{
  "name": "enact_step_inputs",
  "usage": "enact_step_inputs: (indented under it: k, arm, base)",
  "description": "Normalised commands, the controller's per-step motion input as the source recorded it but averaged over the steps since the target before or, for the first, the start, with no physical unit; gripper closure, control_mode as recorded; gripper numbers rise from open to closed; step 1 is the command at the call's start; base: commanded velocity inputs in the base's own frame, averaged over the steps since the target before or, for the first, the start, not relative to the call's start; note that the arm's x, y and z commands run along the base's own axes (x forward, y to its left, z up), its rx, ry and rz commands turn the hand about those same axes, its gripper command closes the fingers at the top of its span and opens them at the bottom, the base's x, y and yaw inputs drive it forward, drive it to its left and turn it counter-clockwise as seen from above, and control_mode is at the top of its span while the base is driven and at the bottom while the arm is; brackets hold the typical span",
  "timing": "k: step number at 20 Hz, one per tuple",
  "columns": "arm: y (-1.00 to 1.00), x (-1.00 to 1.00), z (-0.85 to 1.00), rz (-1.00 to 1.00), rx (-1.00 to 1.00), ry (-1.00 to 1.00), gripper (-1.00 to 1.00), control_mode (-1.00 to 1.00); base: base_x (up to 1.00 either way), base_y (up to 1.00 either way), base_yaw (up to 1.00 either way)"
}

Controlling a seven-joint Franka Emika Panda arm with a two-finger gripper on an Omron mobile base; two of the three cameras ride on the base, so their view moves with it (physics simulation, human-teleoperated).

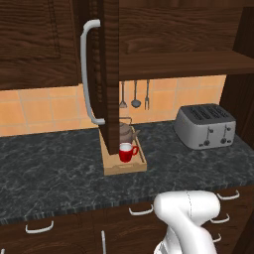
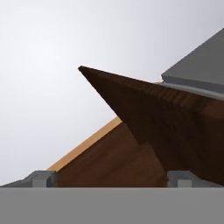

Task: Pick the kettle from the counter and place it on the tray. Then pick the mug from the cabinet and place it on the tray. Then close the cabinet doors.

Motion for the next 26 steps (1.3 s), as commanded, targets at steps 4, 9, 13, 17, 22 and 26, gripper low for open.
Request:
enact_step_inputs:
  k: [4,9,13,17,22,26]
  arm:
    - [-0.25,0.00,0.03,-0.19,0.26,0.00,-1.00,-1.00]
    - [-0.30,0.00,0.00,-0.12,0.15,0.00,-1.00,-1.00]
    - [-0.37,0.00,0.00,-0.02,0.09,0.00,-1.00,-1.00]
    - [-0.35,0.00,-0.04,0.00,0.04,0.00,-1.00,-1.00]
    - [-0.32,0.00,-0.03,0.00,0.00,0.01,-1.00,-1.00]
    - [-0.23,0.00,-0.03,-0.04,0.00,0.07,-1.00,-1.00]
  base:
    - [0.00,0.00,0.00]
    - [0.00,0.00,0.00]
    - [0.00,0.00,0.00]
    - [0.00,0.00,0.00]
    - [0.00,0.00,0.00]
    - [0.00,0.00,0.00]
